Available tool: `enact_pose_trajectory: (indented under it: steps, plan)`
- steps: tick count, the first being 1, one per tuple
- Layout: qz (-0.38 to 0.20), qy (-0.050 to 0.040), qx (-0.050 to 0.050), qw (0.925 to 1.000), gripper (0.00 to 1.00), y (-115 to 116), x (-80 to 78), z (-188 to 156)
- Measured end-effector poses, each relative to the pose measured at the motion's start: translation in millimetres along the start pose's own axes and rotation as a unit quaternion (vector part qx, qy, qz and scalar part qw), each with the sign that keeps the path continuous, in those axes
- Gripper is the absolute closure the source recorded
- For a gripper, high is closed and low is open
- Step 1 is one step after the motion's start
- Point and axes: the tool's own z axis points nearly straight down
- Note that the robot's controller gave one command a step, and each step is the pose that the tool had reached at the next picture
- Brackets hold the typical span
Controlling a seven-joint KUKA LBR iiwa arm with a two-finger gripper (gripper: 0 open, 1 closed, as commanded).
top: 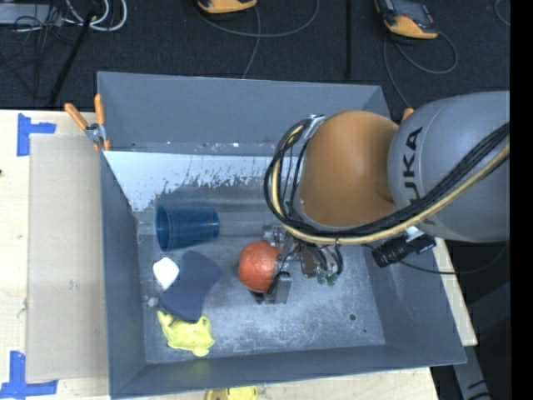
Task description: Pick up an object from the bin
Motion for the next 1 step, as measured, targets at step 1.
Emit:
enact_pose_trajectory:
  steps: [1]
  plan:
    - [-0.007,0.0038,0.001,1.0,1.0,-8.0,11.0,-39.9]
